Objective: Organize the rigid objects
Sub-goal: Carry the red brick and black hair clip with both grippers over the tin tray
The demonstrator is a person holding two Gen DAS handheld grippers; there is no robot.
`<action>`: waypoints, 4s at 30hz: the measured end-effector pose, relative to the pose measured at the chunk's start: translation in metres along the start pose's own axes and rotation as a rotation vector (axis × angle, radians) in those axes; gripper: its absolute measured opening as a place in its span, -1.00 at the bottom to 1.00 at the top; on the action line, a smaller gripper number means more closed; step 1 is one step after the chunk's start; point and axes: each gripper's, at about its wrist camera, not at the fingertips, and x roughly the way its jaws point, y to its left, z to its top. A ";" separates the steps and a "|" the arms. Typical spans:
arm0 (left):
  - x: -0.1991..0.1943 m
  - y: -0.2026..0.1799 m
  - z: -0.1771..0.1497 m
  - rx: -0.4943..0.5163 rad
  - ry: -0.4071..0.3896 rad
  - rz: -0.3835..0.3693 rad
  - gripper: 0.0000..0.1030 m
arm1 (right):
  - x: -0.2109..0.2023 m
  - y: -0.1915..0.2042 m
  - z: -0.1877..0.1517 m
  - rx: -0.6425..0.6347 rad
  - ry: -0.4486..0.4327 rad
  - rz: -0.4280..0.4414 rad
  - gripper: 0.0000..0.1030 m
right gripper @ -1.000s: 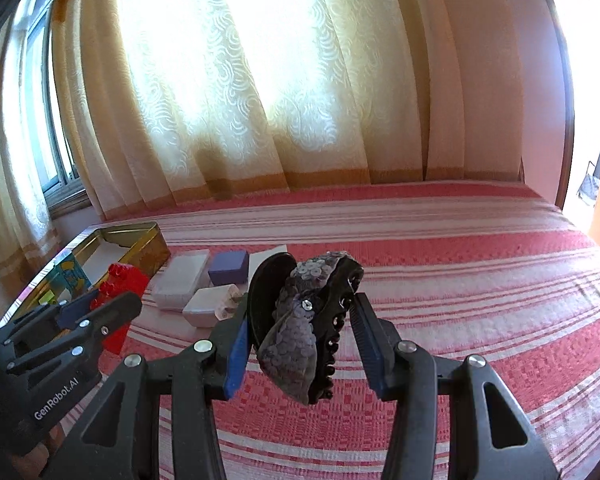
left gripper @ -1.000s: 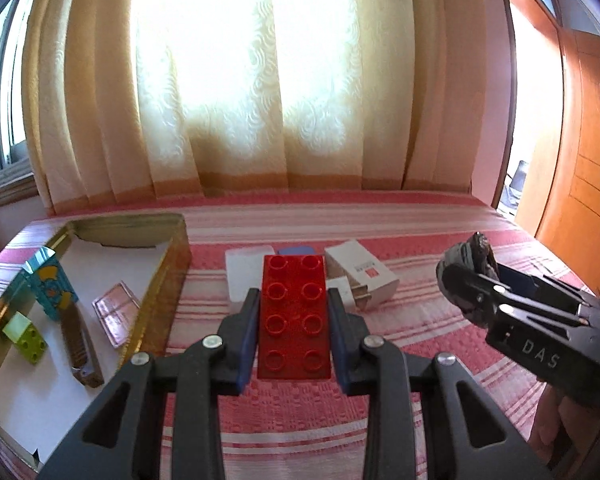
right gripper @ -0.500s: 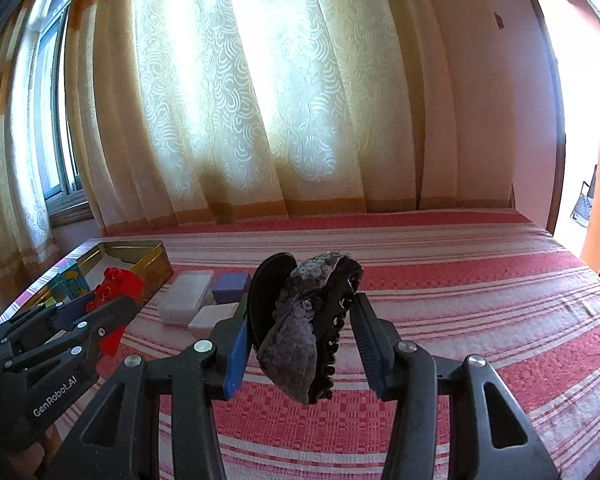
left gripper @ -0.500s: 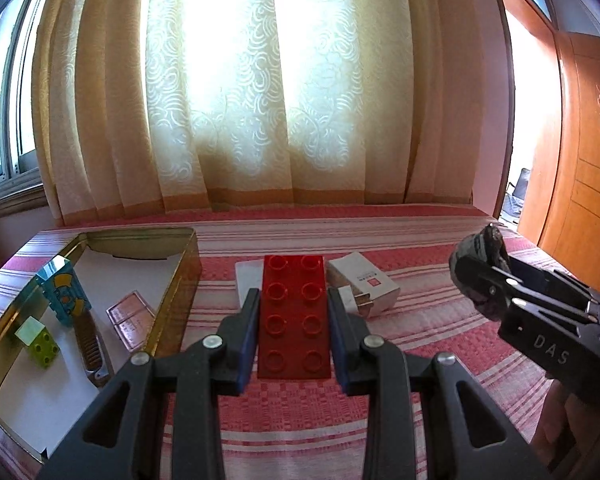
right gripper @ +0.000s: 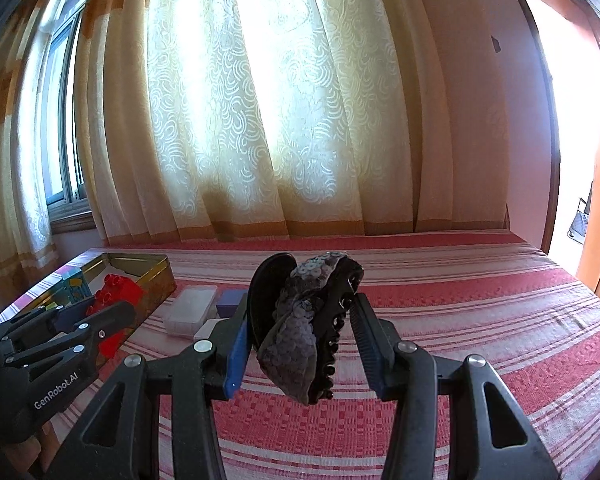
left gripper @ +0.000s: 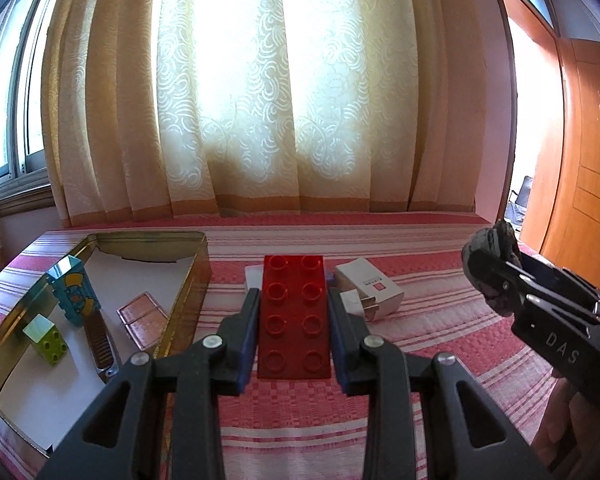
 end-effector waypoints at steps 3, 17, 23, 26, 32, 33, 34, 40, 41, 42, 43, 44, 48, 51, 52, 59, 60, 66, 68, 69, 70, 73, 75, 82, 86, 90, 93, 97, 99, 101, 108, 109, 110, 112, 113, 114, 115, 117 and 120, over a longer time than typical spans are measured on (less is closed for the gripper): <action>-0.003 0.001 -0.001 -0.001 -0.008 0.004 -0.41 | -0.002 0.002 0.000 0.004 -0.009 0.006 -0.03; -0.016 0.017 -0.004 -0.026 -0.040 0.027 -0.41 | -0.008 0.026 -0.002 -0.036 -0.046 0.046 -0.03; -0.026 0.023 -0.007 -0.021 -0.066 0.044 -0.41 | -0.007 0.035 -0.003 -0.039 -0.045 0.069 -0.03; -0.028 0.025 -0.008 -0.020 -0.073 0.047 -0.41 | -0.006 0.040 -0.003 -0.040 -0.045 0.081 -0.03; -0.028 0.035 -0.009 -0.036 -0.070 0.047 -0.41 | -0.004 0.056 -0.005 -0.061 -0.036 0.114 -0.03; -0.029 0.036 -0.008 -0.039 -0.070 0.048 -0.41 | -0.005 0.060 -0.006 -0.066 -0.037 0.118 -0.03; -0.029 0.037 -0.008 -0.041 -0.070 0.049 -0.41 | -0.005 0.062 -0.006 -0.070 -0.038 0.123 -0.03; -0.031 0.047 -0.008 -0.054 -0.068 0.059 -0.41 | -0.003 0.072 -0.007 -0.080 -0.033 0.143 -0.02; -0.032 0.048 -0.008 -0.056 -0.068 0.061 -0.41 | -0.003 0.073 -0.007 -0.081 -0.032 0.145 -0.02; -0.032 0.050 -0.008 -0.057 -0.068 0.062 -0.41 | -0.003 0.075 -0.008 -0.084 -0.031 0.148 -0.02; -0.032 0.051 -0.008 -0.058 -0.067 0.062 -0.41 | -0.002 0.078 -0.008 -0.086 -0.032 0.151 -0.03; -0.032 0.052 -0.009 -0.060 -0.067 0.063 -0.41 | -0.002 0.079 -0.008 -0.087 -0.033 0.154 -0.02; -0.034 0.057 -0.010 -0.063 -0.069 0.069 -0.41 | -0.001 0.086 -0.008 -0.094 -0.033 0.168 -0.02; -0.035 0.062 -0.011 -0.071 -0.070 0.069 -0.41 | -0.001 0.093 -0.007 -0.101 -0.034 0.176 -0.02; -0.036 0.063 -0.011 -0.074 -0.070 0.069 -0.41 | -0.001 0.094 -0.007 -0.103 -0.034 0.179 -0.02; -0.037 0.074 -0.012 -0.089 -0.072 0.078 -0.41 | 0.000 0.106 -0.008 -0.112 -0.031 0.201 -0.02; -0.038 0.075 -0.012 -0.089 -0.071 0.080 -0.41 | 0.000 0.108 -0.008 -0.113 -0.030 0.203 -0.02; -0.038 0.085 -0.013 -0.102 -0.066 0.086 -0.41 | 0.000 0.116 -0.009 -0.119 -0.031 0.220 -0.02; -0.039 0.087 -0.013 -0.104 -0.066 0.089 -0.41 | 0.000 0.119 -0.009 -0.123 -0.031 0.225 -0.02; -0.040 0.088 -0.014 -0.105 -0.067 0.091 -0.41 | 0.000 0.121 -0.010 -0.125 -0.030 0.227 -0.02; -0.040 0.089 -0.014 -0.105 -0.067 0.093 -0.41 | 0.000 0.122 -0.009 -0.127 -0.030 0.229 -0.02; -0.041 0.092 -0.015 -0.109 -0.068 0.096 -0.41 | 0.000 0.127 -0.010 -0.130 -0.029 0.238 -0.02; -0.041 0.094 -0.015 -0.111 -0.067 0.099 -0.41 | 0.000 0.130 -0.011 -0.134 -0.028 0.245 -0.02; -0.043 0.101 -0.016 -0.118 -0.068 0.109 -0.41 | 0.001 0.139 -0.012 -0.147 -0.028 0.262 -0.02; -0.043 0.103 -0.015 -0.119 -0.068 0.114 -0.41 | 0.001 0.143 -0.013 -0.152 -0.029 0.271 -0.02; -0.044 0.105 -0.016 -0.120 -0.069 0.117 -0.41 | 0.001 0.146 -0.013 -0.155 -0.030 0.279 -0.02; -0.046 0.108 -0.016 -0.120 -0.071 0.120 -0.41 | 0.001 0.147 -0.013 -0.157 -0.029 0.284 -0.02; -0.047 0.109 -0.016 -0.116 -0.072 0.123 -0.41 | 0.002 0.151 -0.013 -0.160 -0.028 0.292 -0.02; -0.047 0.111 -0.016 -0.116 -0.072 0.125 -0.41 | 0.002 0.153 -0.013 -0.162 -0.028 0.296 -0.02; -0.048 0.112 -0.017 -0.118 -0.072 0.125 -0.41 | 0.003 0.154 -0.013 -0.165 -0.027 0.301 -0.02; -0.050 0.116 -0.018 -0.117 -0.076 0.133 -0.41 | 0.002 0.157 -0.014 -0.167 -0.023 0.312 -0.02; -0.050 0.117 -0.018 -0.118 -0.075 0.134 -0.41 | 0.002 0.158 -0.014 -0.167 -0.022 0.313 -0.02; -0.051 0.118 -0.018 -0.119 -0.075 0.136 -0.41 | 0.003 0.158 -0.014 -0.167 -0.022 0.316 -0.02; -0.050 0.120 -0.018 -0.121 -0.072 0.137 -0.41 | 0.003 0.160 -0.014 -0.167 -0.020 0.322 -0.02; -0.050 0.121 -0.018 -0.122 -0.070 0.137 -0.41 | 0.004 0.161 -0.013 -0.167 -0.019 0.324 -0.02; -0.050 0.122 -0.018 -0.123 -0.069 0.138 -0.41 | 0.004 0.162 -0.013 -0.168 -0.017 0.327 -0.02; -0.050 0.122 -0.018 -0.124 -0.068 0.138 -0.41 | 0.004 0.163 -0.013 -0.170 -0.015 0.329 -0.02; -0.050 0.124 -0.018 -0.126 -0.068 0.139 -0.41 | 0.005 0.166 -0.013 -0.173 -0.013 0.334 -0.02; -0.051 0.128 -0.018 -0.128 -0.068 0.143 -0.41 | 0.005 0.169 -0.014 -0.178 -0.009 0.340 -0.02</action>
